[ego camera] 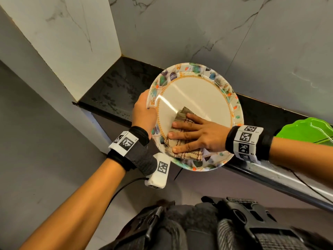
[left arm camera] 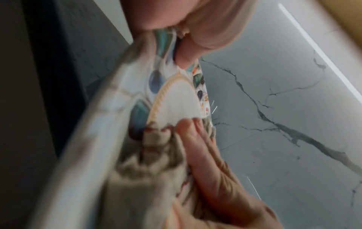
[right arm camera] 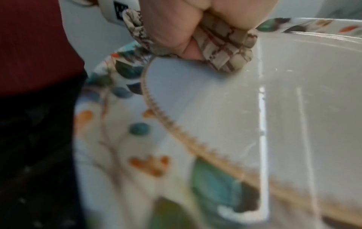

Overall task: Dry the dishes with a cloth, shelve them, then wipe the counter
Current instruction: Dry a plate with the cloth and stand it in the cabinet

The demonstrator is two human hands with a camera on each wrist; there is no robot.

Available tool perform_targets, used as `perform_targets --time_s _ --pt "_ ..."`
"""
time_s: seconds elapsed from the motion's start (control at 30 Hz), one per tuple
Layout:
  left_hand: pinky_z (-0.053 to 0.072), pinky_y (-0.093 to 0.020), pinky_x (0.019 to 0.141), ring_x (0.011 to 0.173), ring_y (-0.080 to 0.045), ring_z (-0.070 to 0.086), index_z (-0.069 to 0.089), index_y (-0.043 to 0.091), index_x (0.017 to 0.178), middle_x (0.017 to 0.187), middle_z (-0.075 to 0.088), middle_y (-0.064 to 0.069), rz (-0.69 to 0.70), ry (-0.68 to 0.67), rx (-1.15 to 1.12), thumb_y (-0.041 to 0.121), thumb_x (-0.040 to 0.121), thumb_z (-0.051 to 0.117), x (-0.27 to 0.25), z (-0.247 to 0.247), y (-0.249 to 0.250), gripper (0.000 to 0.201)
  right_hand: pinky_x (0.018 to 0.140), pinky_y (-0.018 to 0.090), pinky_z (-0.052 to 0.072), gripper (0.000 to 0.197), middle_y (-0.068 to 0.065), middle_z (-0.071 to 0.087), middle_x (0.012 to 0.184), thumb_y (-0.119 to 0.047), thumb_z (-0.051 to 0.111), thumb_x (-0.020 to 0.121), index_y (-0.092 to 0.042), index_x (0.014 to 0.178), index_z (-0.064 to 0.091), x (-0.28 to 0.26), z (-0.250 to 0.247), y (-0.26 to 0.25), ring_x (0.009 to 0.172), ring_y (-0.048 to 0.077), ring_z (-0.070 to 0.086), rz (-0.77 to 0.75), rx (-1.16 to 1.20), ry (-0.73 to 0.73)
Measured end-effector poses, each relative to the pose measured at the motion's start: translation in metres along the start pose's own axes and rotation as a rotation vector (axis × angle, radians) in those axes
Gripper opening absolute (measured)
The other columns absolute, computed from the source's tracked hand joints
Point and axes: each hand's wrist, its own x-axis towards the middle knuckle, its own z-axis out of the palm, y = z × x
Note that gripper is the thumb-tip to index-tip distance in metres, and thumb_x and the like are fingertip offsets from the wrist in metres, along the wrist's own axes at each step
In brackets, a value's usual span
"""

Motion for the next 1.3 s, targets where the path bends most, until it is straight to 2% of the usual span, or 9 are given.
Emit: perform_targets --time_s 0.2,0.4,0.53,0.63,0.77,0.87,1.03,1.17,1.3 --pt "0.052 -0.045 0.088 0.106 -0.030 0.057 0.048 0.018 0.125 0.108 0.061 -0.007 0.165 -0.006 0.275 -0.003 0.090 0.037 0.006 -0.002 0.016 0.042 0.115 0.050 -0.007 0.081 -0.009 -0.023 0.154 -0.018 0.056 0.087 -0.041 0.145 0.005 0.004 -0.008 0.036 0.144 0.018 -0.018 -0.162 -0.268 0.018" --pt "0.048 -0.031 0.079 0.102 -0.034 0.060 0.041 0.002 0.130 0.116 0.061 -0.019 0.383 0.041 0.419 0.001 0.094 0.038 0.009 -0.001 0.031 0.036 0.114 0.053 -0.002 0.071 -0.009 -0.004 0.158 -0.018 0.049 0.091 -0.043 0.145 0.010 0.000 -0.018 0.072 0.145 0.019 -0.013 -0.081 -0.398 0.054" --pt "0.047 -0.022 0.068 0.094 -0.028 0.063 0.043 0.000 0.127 0.108 0.063 -0.018 0.453 0.067 0.434 0.001 0.095 0.039 0.007 -0.005 0.029 0.033 0.113 0.059 0.004 0.076 0.001 0.020 0.153 -0.014 0.034 0.084 -0.045 0.145 0.002 -0.018 -0.030 0.098 0.144 0.028 -0.005 0.242 -0.326 0.013" --pt "0.047 -0.015 0.061 0.091 -0.024 0.063 0.044 -0.001 0.125 0.106 0.063 -0.017 0.504 0.057 0.438 0.004 0.096 0.041 0.008 -0.006 0.028 0.030 0.107 0.063 0.016 0.078 0.013 0.026 0.153 0.000 0.037 0.077 -0.033 0.145 0.020 -0.029 -0.033 0.103 0.140 0.041 0.017 0.566 -0.170 0.025" --pt "0.044 -0.008 0.063 0.085 -0.015 0.058 0.048 0.000 0.124 0.098 0.059 -0.004 0.539 0.065 0.424 0.006 0.096 0.043 0.009 -0.002 0.032 0.030 0.116 0.056 0.007 0.088 0.012 0.005 0.158 0.002 0.056 0.079 -0.026 0.148 0.010 -0.034 -0.012 0.076 0.144 0.040 0.001 1.212 0.176 0.109" --pt "0.045 -0.009 0.064 0.087 -0.012 0.058 0.049 0.002 0.124 0.097 0.055 0.001 0.510 0.072 0.398 0.008 0.096 0.042 0.010 -0.002 0.030 0.030 0.117 0.054 0.000 0.094 0.007 -0.007 0.158 0.000 0.055 0.078 -0.033 0.148 0.002 -0.018 0.006 0.029 0.145 0.034 -0.009 1.439 0.392 0.072" --pt "0.049 -0.021 0.071 0.090 -0.015 0.057 0.049 0.005 0.126 0.102 0.059 -0.006 0.421 0.106 0.379 0.006 0.095 0.041 0.009 -0.003 0.023 0.032 0.116 0.055 -0.002 0.082 0.004 -0.007 0.158 -0.004 0.048 0.083 -0.039 0.146 0.009 0.021 -0.003 -0.042 0.144 0.033 -0.012 1.312 0.591 0.161" --pt "0.049 -0.029 0.080 0.105 -0.027 0.059 0.045 0.007 0.129 0.117 0.059 -0.016 0.341 0.095 0.409 0.004 0.094 0.039 0.010 -0.001 0.028 0.035 0.112 0.061 0.010 0.059 0.018 0.026 0.151 -0.019 0.038 0.081 -0.022 0.139 0.037 0.017 -0.023 -0.063 0.140 0.043 0.014 0.939 0.625 0.234" --pt "0.043 -0.028 0.083 0.114 -0.031 0.054 0.043 0.006 0.130 0.123 0.056 -0.018 0.268 0.082 0.457 0.002 0.094 0.038 0.013 0.000 0.034 0.037 0.106 0.040 0.035 0.059 0.020 0.054 0.132 0.020 0.052 0.075 -0.009 0.126 0.056 -0.025 -0.047 -0.046 0.123 0.028 0.048 0.941 0.716 0.466"
